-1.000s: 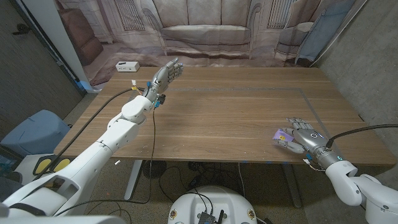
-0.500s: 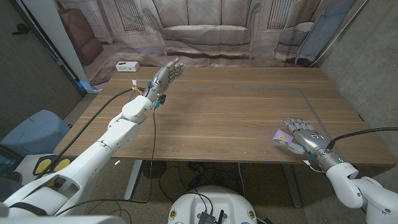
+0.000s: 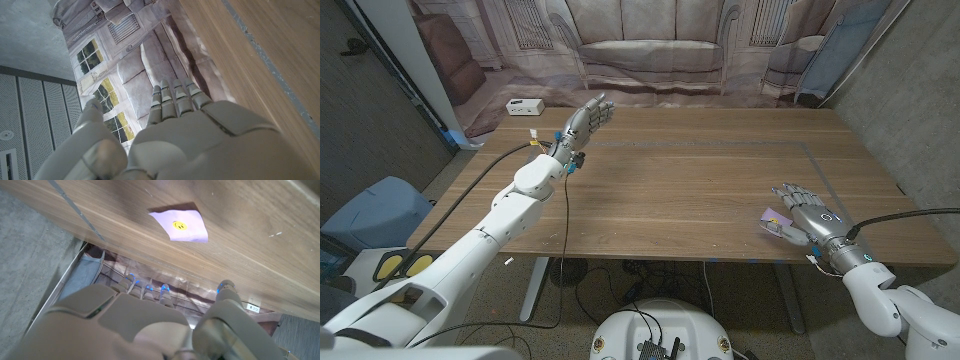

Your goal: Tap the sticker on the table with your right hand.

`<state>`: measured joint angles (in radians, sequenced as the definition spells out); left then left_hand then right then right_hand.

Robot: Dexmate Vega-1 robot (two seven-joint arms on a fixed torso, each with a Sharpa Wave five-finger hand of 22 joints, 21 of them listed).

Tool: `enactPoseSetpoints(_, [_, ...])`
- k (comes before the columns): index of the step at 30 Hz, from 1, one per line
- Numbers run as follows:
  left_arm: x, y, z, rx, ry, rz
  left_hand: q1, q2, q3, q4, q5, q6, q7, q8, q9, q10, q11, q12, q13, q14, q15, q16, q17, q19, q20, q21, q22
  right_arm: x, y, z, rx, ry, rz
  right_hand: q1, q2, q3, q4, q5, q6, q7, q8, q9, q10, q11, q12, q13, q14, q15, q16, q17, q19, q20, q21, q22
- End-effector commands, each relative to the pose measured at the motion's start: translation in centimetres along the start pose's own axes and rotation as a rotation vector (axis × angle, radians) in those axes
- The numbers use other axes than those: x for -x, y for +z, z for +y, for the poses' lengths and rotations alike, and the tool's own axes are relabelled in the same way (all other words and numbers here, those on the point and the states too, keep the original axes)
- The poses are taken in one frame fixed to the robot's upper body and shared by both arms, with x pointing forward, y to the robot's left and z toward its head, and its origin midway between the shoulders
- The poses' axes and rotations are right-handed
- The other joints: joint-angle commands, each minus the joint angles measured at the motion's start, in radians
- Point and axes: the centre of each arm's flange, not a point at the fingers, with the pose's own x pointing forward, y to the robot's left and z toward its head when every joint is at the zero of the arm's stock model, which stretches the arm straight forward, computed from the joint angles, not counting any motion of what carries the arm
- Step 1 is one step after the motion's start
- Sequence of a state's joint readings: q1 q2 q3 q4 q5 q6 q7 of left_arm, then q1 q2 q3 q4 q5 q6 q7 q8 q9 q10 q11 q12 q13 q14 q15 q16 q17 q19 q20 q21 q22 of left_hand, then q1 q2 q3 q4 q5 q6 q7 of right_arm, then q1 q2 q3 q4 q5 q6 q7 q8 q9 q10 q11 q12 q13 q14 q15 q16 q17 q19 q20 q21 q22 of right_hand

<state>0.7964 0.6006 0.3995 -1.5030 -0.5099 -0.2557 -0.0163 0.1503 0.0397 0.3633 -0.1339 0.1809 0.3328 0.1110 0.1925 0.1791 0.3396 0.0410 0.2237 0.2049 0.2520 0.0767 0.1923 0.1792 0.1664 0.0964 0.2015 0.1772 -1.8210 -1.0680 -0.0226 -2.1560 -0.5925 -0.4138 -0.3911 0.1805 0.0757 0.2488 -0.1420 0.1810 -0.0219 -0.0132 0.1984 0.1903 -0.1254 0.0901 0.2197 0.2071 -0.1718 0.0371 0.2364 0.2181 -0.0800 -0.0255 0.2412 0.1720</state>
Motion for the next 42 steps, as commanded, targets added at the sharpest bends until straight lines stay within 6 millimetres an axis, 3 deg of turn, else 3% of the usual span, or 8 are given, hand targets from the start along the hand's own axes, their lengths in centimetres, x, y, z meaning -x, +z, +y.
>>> enactPoseSetpoints(1, [0.2, 0.3, 0.5, -0.006, 0.003, -0.014, 0.012, -0.004, 0.006, 0.001, -0.002, 0.008, -0.002, 0.005, 0.002, 0.005, 0.006, 0.002, 0.001, 0.005, 0.000, -0.002, 0.002, 0.003, 0.001, -0.003, 0.003, -0.2, 0.6, -0.9, -0.036, -0.084, -0.010, 0.012, -0.003, 0.008, -0.004, 0.001, 0.016, -0.001, 0.008, 0.003, 0.014, 0.003, 0.009, 0.002, -0.048, -0.010, 0.006, -0.002, 0.028, -0.008, 0.009, 0.001])
enactPoseSetpoints(42, [0.6, 0.6, 0.8, 0.010, 0.028, -0.030, 0.003, -0.011, 0.000, 0.004, -0.002, 0.010, 0.002, 0.002, 0.002, 0.007, 0.005, 0.000, 0.001, 0.007, 0.003, -0.001, 0.002, 0.003, 0.000, -0.002, 0.003, -5.3, 2.4, -3.2, -0.258, -0.214, -0.084, 0.023, -0.017, 0.007, -0.004, 0.003, 0.102, 0.046, 0.025, 0.002, 0.094, 0.015, 0.027, -0.003, 0.037, -0.004, 0.016, -0.009, 0.121, 0.007, 0.006, -0.002])
